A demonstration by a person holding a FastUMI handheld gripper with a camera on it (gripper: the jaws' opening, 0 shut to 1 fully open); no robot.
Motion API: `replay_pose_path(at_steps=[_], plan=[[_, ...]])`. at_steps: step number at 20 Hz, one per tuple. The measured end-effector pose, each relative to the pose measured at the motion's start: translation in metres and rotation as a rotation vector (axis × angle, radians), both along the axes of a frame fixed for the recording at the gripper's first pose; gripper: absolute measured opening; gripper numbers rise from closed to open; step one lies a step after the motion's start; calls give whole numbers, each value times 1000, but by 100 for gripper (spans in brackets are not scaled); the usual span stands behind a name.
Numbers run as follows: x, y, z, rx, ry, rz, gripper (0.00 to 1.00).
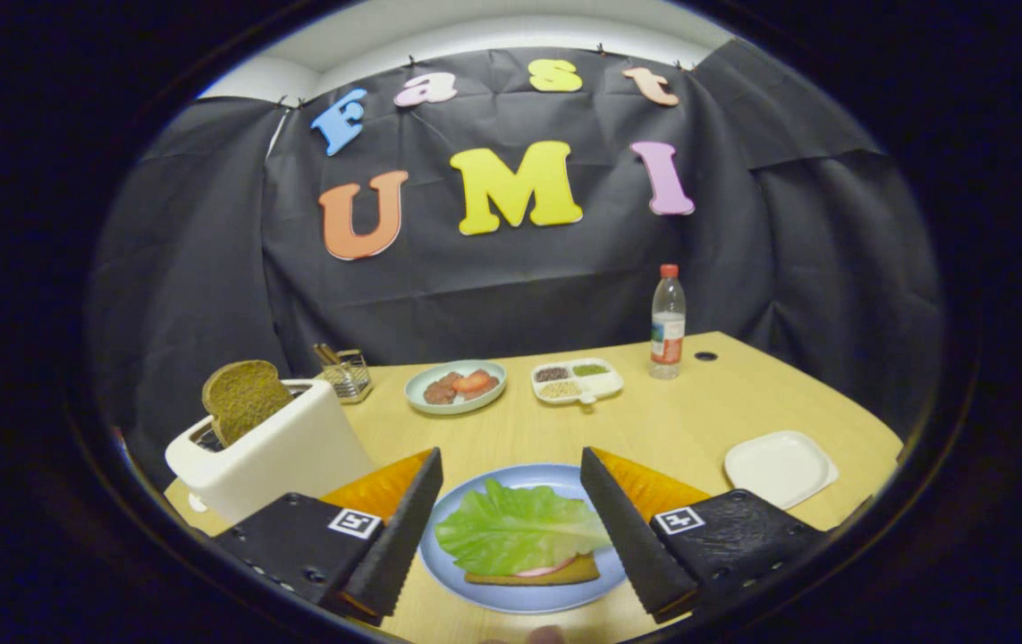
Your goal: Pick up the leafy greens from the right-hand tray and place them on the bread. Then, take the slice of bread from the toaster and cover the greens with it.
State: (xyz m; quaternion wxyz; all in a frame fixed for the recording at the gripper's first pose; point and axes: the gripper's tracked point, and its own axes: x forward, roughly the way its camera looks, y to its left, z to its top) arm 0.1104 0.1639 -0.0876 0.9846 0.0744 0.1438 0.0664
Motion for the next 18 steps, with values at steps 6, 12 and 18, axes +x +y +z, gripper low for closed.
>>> replay_pose_path(at_steps=[6, 12, 18], plan=[[-34, 13, 85, -36, -157, -10, 96], [-46, 89, 134, -4, -195, 47, 96], [-38, 166, 119, -23, -169, 76, 96]])
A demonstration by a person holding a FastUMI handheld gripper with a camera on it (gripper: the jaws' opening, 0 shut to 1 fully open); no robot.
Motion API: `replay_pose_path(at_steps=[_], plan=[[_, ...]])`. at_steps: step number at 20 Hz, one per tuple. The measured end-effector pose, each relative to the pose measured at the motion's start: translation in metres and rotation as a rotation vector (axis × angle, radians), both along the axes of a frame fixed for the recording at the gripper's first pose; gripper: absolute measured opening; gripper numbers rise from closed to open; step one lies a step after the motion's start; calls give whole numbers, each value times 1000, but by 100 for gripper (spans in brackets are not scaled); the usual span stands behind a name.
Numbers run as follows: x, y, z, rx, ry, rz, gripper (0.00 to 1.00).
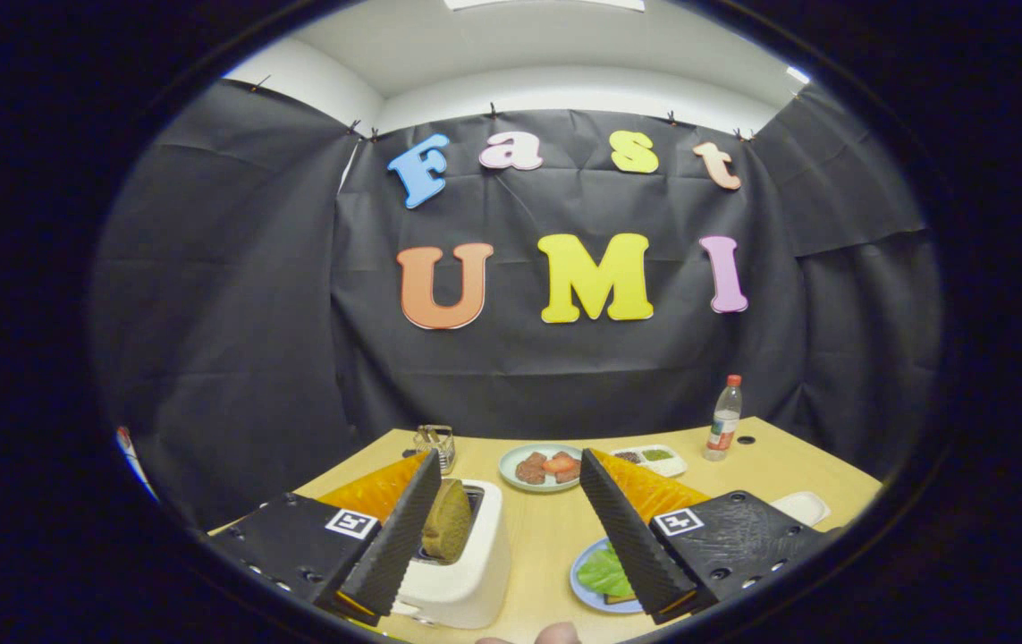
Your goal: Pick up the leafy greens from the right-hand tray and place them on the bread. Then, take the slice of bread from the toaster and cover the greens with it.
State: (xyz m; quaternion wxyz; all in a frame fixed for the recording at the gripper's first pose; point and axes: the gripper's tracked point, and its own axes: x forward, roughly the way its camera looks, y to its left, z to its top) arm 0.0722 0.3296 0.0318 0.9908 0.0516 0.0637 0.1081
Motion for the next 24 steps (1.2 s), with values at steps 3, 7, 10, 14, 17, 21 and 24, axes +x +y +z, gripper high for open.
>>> replay_pose_path(at_steps=[3, 7, 10, 14, 17, 21, 24], plan=[[10, 25, -17, -11, 34, -8, 96], [28, 55, -53, -41, 115, -32, 96], [38, 68, -76, -49, 194, -30, 95], [46, 69, -84, -77, 232, -40, 61], [51, 72, -88, -68, 250, -33, 28], [43, 65, -82, -40, 257, -24, 3], [45, 66, -78, -35, 250, -2, 3]])
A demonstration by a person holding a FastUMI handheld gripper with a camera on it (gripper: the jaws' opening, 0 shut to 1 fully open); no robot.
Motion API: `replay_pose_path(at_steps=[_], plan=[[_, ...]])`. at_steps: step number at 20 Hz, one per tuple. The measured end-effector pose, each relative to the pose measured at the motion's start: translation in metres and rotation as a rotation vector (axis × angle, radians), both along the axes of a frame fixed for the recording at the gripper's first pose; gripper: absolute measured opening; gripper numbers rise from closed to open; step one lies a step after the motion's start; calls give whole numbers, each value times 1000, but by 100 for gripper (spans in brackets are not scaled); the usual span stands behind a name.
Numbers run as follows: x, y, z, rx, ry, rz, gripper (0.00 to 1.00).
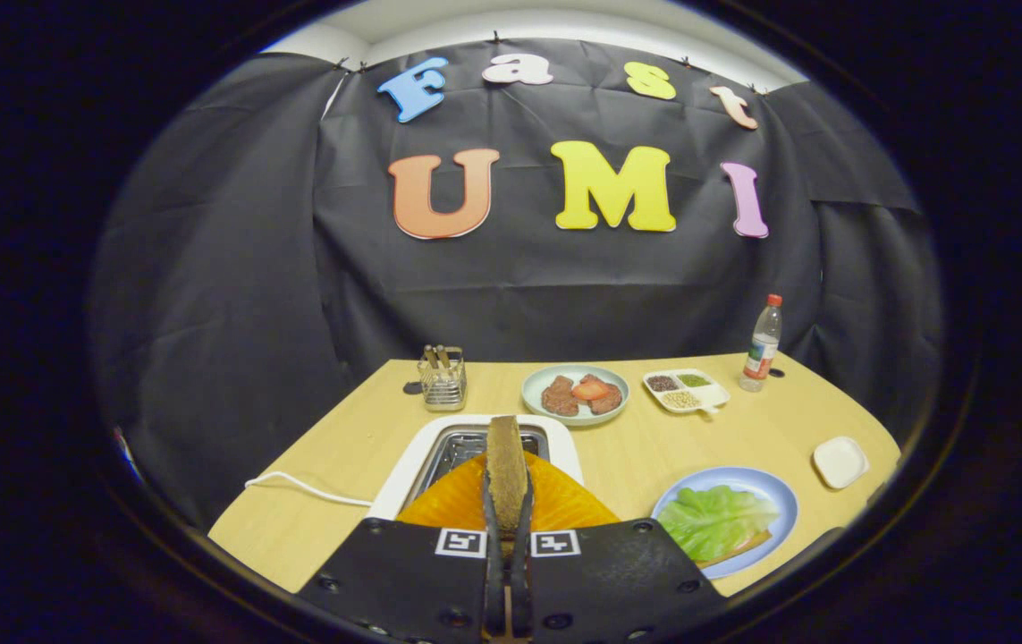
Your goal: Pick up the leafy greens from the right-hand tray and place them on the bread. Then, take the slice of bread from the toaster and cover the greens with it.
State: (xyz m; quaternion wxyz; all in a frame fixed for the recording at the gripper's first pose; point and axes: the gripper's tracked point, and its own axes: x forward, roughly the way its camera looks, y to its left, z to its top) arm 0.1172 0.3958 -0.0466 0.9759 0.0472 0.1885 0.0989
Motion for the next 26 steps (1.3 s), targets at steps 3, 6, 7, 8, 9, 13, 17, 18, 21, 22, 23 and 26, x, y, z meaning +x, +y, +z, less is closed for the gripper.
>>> replay_pose_path(at_steps=[3, 6, 7, 8, 9, 13, 17, 18, 21, 22, 23, 26], plan=[[-2, -3, 23, 50, -30, 11, 3], [-5, -8, 52, 85, -70, 24, 3], [-6, -11, 60, 99, -80, 25, 3], [-9, -15, 68, 120, -87, 28, 3], [-11, -20, 75, 142, -94, 30, 3], [-20, -48, 96, 195, -124, 38, 3], [-23, -102, 90, 215, -140, -16, 3], [-20, -116, 84, 203, -142, -35, 3], [-13, -150, 55, 181, -118, -73, 3], [-10, -158, 44, 181, -104, -86, 3], [-7, -165, 33, 181, -90, -98, 3], [2, -176, -2, 171, -56, -118, 3]])
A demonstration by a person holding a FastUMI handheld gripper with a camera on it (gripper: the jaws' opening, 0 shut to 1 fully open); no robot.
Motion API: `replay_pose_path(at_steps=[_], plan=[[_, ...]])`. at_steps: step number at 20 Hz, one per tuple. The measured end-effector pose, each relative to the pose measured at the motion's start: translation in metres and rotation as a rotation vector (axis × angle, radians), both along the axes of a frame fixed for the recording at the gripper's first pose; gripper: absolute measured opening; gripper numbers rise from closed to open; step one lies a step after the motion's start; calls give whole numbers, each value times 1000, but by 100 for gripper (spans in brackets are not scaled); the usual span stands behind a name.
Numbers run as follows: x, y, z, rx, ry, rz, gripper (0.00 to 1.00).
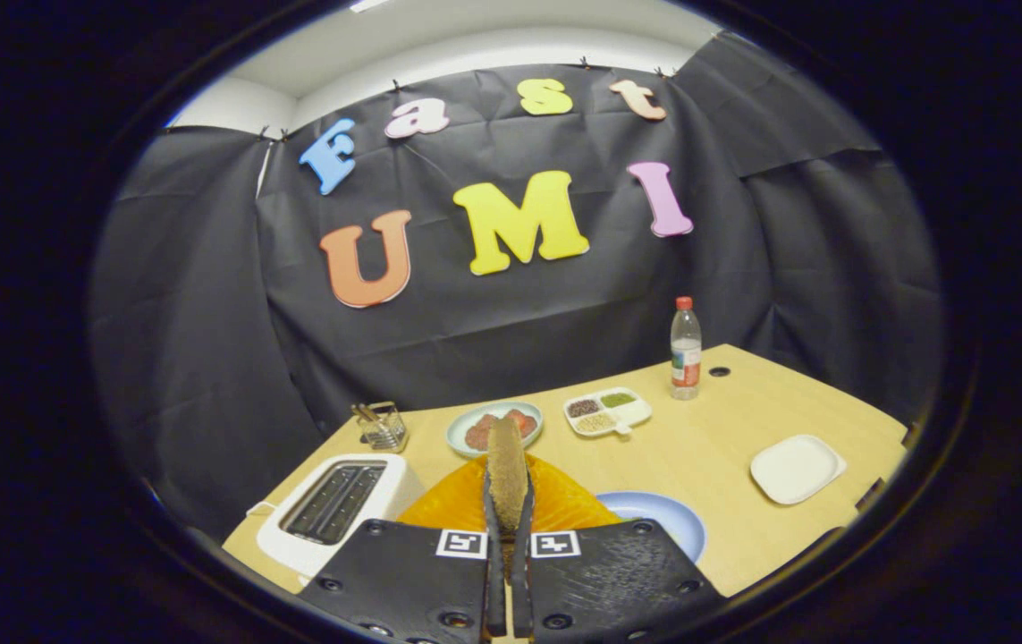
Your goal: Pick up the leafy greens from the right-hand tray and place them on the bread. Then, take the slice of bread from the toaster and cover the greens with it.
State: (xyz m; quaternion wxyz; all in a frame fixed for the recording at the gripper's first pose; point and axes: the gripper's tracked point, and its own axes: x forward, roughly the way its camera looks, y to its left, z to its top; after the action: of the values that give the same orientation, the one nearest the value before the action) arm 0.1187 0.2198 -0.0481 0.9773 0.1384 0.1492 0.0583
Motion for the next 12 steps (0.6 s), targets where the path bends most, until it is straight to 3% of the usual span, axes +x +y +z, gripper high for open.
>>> replay_pose_path(at_steps=[12], plan=[[17, -24, -79, 231, 117, -19, 3]])
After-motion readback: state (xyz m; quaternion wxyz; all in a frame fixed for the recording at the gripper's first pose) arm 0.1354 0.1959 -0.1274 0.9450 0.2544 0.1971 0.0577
